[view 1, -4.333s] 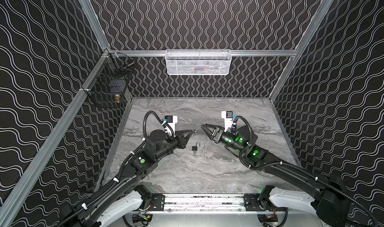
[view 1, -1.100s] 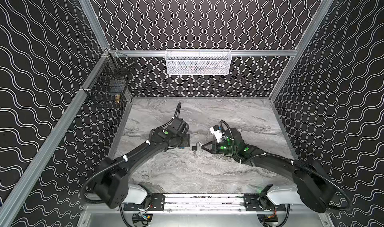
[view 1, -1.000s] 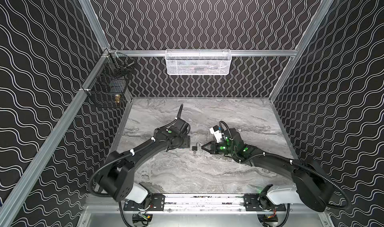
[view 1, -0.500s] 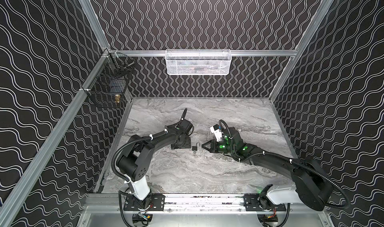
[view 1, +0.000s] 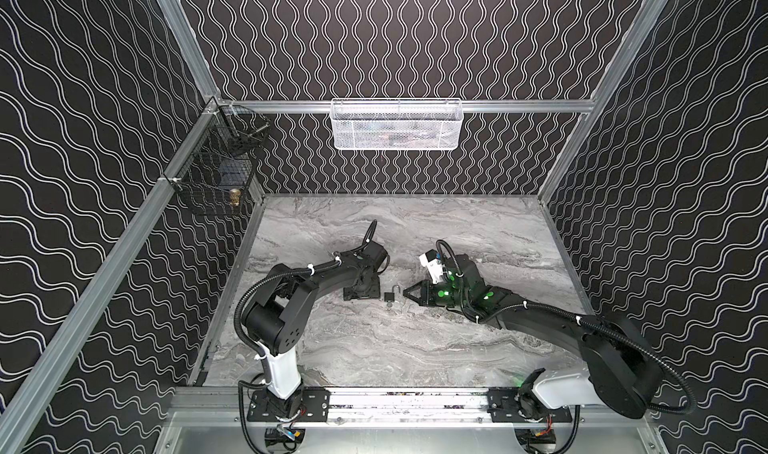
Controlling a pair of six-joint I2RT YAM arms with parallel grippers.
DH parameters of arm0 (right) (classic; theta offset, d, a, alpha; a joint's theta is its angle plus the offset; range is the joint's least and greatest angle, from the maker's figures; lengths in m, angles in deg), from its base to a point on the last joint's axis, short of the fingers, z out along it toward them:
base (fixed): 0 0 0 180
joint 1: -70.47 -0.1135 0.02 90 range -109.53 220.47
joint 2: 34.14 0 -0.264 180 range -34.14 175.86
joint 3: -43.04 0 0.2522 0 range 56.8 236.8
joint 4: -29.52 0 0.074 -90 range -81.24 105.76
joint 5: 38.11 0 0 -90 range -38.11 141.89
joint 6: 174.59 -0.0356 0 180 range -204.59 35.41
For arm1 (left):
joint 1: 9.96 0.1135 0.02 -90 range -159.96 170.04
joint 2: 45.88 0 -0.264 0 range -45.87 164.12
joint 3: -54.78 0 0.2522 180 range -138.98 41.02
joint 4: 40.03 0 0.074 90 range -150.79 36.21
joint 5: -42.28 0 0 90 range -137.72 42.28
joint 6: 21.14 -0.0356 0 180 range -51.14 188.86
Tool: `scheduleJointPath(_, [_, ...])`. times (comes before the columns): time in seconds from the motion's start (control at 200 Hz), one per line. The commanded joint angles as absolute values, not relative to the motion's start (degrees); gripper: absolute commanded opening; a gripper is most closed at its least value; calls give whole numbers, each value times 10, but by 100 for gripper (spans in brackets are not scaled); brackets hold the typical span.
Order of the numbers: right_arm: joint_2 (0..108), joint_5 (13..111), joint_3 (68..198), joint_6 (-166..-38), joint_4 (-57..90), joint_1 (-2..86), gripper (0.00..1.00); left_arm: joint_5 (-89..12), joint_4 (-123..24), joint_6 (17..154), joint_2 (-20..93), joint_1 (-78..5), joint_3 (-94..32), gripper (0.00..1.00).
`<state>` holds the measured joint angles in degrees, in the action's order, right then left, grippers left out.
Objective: Unlock with the key
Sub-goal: 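Lower the left gripper over the blue padlock while the right gripper holds still, then close the left gripper on the blue padlock body and lift it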
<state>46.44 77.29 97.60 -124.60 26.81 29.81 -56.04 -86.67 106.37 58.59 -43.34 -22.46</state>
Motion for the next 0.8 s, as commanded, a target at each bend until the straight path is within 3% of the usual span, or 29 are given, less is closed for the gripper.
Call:
scheduleJointPath(0.0, [469, 773, 981, -1246, 285, 299, 0, -552, -877, 1063, 603, -435, -223, 66])
scheduleJointPath(0.796, [465, 771, 977, -1241, 291, 307, 0, -529, -867, 1056, 600, -435, -198, 48])
